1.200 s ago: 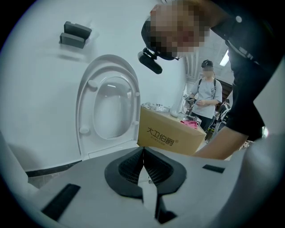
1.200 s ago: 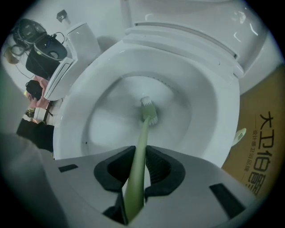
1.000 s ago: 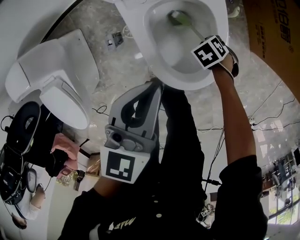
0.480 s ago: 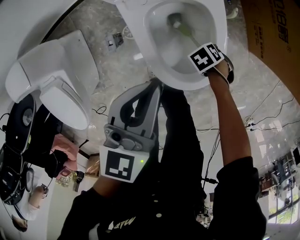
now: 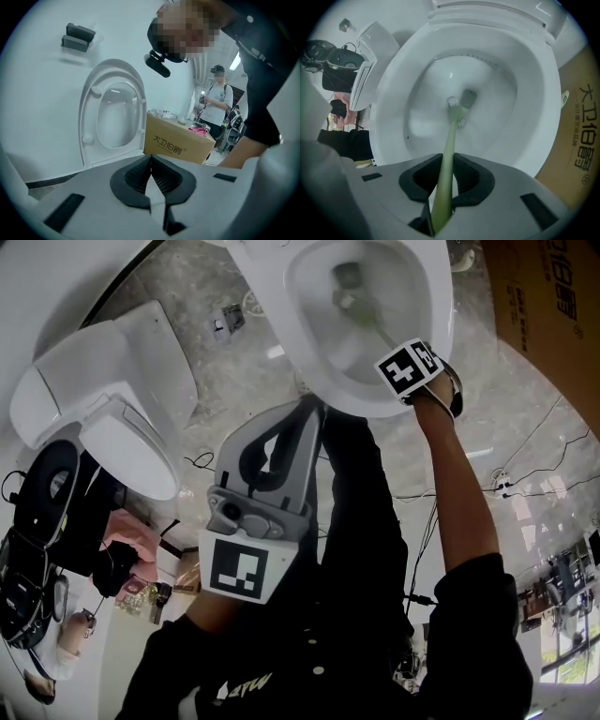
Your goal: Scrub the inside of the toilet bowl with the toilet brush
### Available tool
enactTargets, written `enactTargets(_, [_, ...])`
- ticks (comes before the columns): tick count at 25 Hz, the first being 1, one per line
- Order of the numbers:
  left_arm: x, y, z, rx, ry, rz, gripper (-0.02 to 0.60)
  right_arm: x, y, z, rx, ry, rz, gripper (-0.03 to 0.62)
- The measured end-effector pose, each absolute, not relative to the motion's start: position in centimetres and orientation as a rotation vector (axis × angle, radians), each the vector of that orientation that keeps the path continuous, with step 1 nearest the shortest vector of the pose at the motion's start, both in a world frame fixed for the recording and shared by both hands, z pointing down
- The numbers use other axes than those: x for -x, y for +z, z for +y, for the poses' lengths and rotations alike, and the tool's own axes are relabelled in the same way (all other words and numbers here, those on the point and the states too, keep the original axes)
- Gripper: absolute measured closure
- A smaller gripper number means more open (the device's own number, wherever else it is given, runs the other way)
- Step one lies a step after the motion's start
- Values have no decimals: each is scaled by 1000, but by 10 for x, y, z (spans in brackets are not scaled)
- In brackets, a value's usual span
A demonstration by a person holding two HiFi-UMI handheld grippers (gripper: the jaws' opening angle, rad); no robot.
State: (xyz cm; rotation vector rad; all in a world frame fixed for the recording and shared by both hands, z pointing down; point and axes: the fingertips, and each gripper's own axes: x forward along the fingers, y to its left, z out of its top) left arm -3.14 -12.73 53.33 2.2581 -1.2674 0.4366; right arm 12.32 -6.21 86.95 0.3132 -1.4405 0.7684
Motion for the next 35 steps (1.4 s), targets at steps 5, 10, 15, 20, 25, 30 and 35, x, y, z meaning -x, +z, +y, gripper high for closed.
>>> enactTargets(5, [27, 533, -126, -2264, 439, -1259, 554, -113, 868, -62, -323, 777, -1477, 505])
enactTargets(10, [28, 534, -126, -2264, 442, -1260, 555, -94, 869, -71, -367, 792, -1527, 505])
enactTargets(15, [31, 535, -124, -2265, 451, -1267, 554, -81, 867, -89, -409, 802, -1577, 505])
enactTargets(20, [32, 536, -122, -2264, 443, -1282, 554, -75, 866, -113, -446, 804, -1607, 505])
enactTargets(25, [33, 532, -120, -2285, 437, -1288, 554, -81, 867, -125, -474, 837, -1608, 505])
enactTargets(30, [33, 525, -117, -2308, 428, -1310, 554, -93, 862, -120, -484, 836, -1593, 505])
enactTargets(35, [23, 509, -116, -2355, 428, -1299, 554, -102, 832, -106, -508, 821, -1623, 505])
